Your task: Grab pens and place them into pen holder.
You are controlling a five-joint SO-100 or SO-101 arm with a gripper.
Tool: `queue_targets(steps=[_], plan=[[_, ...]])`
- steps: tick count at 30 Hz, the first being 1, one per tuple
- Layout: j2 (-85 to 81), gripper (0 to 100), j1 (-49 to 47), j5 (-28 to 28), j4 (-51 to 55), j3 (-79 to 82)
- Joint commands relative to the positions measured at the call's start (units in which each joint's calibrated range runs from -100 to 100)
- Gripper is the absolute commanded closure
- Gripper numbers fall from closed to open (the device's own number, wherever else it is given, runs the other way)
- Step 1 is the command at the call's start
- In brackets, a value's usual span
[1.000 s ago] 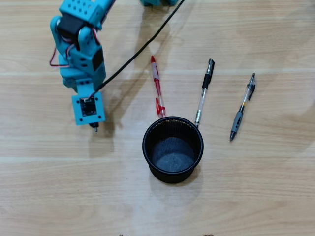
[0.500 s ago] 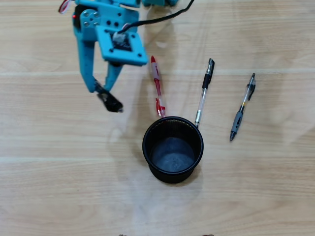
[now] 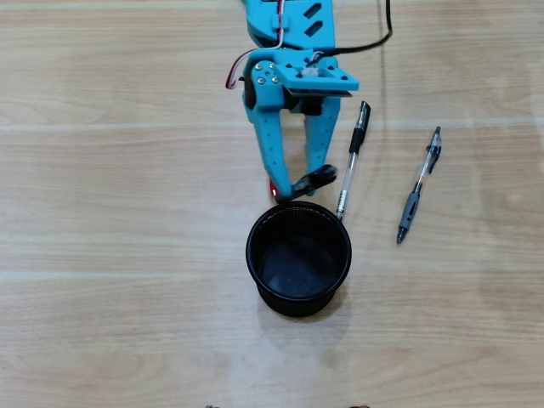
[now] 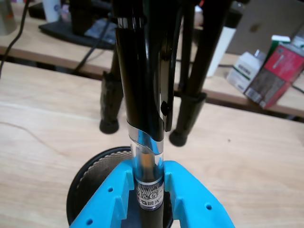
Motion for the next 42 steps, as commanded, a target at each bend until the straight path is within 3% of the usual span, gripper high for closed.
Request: queue_targets(steps=[1,12,20,25,30,39,42], plan=[[-0.96,98,-0.66,-0.46,-1.76,-6.52],[14.17,98,-3.96,-0.83,-2.36,-17.65],[20.76,98,-2.59,-0.57,-1.76,-13.31],[18.56,97,-2.43,-0.26,-1.76,-9.42],[16.87,82,-2.03,-0.26,-1.67,-8.51],[9.18,82,-1.95,0.27,-1.67,-6.52],[-2.4,82,-0.58,5.44,-1.67,0.82]])
